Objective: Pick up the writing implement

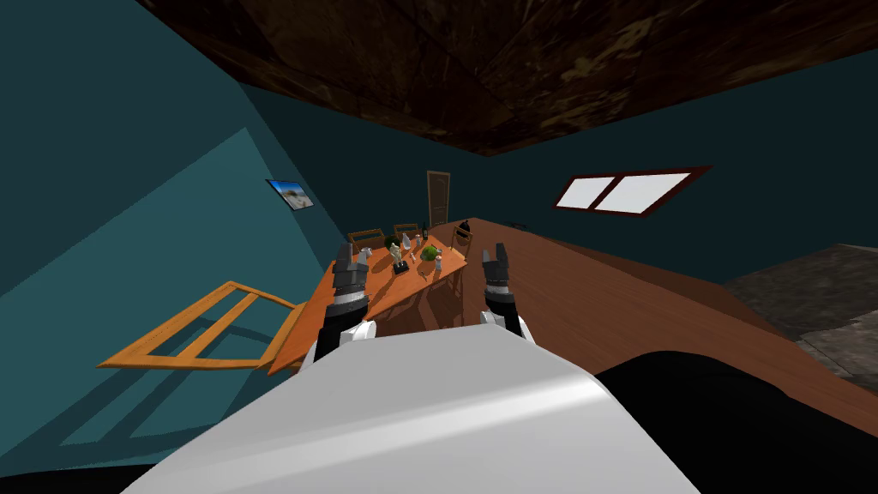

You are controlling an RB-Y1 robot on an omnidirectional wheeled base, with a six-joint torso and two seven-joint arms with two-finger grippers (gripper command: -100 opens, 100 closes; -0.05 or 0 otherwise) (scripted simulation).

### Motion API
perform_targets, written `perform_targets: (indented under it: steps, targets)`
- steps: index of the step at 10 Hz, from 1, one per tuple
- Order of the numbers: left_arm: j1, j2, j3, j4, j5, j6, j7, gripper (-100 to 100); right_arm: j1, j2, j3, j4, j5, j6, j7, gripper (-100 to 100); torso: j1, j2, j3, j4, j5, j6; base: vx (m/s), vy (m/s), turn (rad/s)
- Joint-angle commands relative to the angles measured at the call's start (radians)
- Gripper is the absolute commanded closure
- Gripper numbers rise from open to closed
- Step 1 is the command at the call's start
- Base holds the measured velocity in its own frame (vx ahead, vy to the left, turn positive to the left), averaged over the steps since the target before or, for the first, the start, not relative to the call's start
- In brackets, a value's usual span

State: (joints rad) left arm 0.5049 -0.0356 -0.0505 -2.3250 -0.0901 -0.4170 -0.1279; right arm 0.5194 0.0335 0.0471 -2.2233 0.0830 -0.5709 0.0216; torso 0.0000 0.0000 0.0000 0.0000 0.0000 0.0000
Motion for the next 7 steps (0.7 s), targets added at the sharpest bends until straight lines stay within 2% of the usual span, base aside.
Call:
perform_targets:
  steps: [1,4,7]
  targets:
    - [-0.007,0.04,-0.001,0.012,0.0,0.009,-0.005,-100,0.0,0.0,0.0,0.0,0.0,0.0,0.0,0,0.0,0.0,0.0,0.0,0.0,0.0,0.006,-0.004,-0.002]
    - [-0.036,0.12,-0.005,0.058,-0.001,0.046,-0.023,-100,0.0,0.0,0.0,0.0,0.0,0.0,0.0,0,0.0,-0.001,-0.001,0.0,0.0,0.0,0.018,-0.013,-0.003]
    - [-0.082,0.174,-0.013,0.13,-0.003,0.105,-0.052,-100,0.0,0.0,0.0,0.0,0.0,0.0,0.0,0,-0.001,-0.002,-0.001,-0.001,0.0,0.0,0.031,-0.027,-0.005]
